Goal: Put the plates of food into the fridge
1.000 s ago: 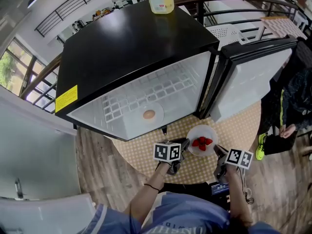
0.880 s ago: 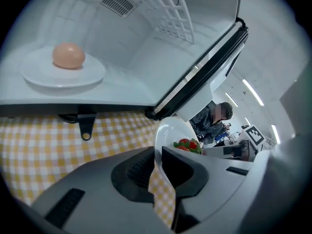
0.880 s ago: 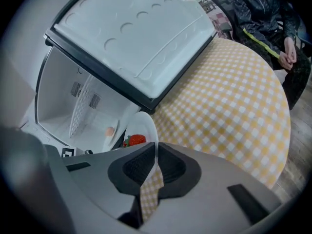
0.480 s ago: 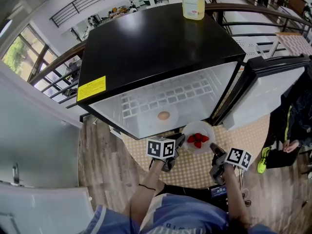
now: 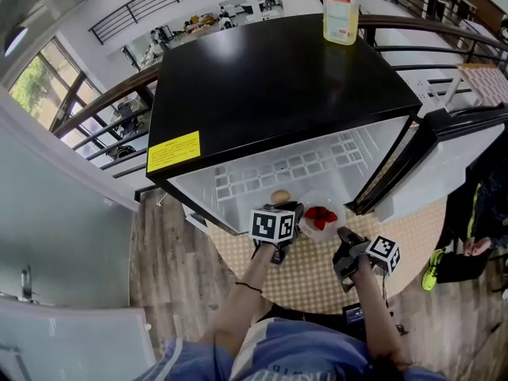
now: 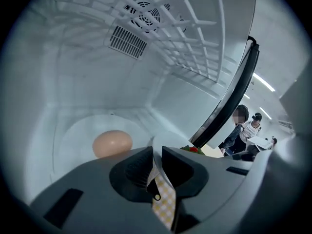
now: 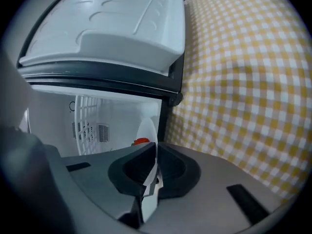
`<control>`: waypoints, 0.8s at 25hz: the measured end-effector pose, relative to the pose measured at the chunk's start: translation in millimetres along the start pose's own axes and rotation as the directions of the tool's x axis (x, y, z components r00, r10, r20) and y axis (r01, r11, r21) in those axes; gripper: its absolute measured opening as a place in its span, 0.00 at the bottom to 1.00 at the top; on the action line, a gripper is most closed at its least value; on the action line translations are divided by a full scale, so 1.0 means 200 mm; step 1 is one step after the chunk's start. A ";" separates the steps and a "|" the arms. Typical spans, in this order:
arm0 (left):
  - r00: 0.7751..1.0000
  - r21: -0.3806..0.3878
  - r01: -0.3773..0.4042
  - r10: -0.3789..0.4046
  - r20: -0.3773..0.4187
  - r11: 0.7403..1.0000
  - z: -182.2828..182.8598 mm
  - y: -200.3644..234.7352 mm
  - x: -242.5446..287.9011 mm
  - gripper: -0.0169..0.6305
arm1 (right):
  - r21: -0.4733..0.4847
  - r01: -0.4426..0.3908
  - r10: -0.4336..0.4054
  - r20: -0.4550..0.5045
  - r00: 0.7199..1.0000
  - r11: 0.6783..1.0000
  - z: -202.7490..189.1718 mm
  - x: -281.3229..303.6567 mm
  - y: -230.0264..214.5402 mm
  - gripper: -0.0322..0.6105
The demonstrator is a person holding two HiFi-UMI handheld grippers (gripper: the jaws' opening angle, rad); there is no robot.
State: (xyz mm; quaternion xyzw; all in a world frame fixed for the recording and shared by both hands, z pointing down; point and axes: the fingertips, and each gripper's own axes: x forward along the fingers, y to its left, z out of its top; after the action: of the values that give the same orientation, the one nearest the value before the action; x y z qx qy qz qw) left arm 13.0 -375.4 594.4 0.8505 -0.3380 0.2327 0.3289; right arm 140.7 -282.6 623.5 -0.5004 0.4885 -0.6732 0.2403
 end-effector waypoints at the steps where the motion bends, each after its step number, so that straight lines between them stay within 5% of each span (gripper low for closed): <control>1: 1.000 0.011 -0.008 0.008 -0.006 1.000 0.00 0.01 0.01 0.12 | 0.014 0.003 -0.003 0.014 1.000 1.000 0.00 0.01 0.00 0.09; 12: 0.995 0.122 -0.087 0.081 0.057 0.989 0.03 0.09 -0.04 0.12 | 0.063 -0.016 0.006 0.146 0.989 0.998 0.05 0.07 0.04 0.09; 20: 0.995 0.095 -0.040 0.031 0.095 0.995 -0.06 0.06 -0.21 0.12 | 0.043 0.004 -0.014 0.248 0.969 0.999 0.10 0.12 0.08 0.09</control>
State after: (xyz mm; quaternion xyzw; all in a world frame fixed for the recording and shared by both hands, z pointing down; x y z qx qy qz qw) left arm -25.7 -355.1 580.6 0.8693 -0.3565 0.2146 0.2669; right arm 146.6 -317.5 620.8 -0.5776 0.4382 -0.6166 0.3069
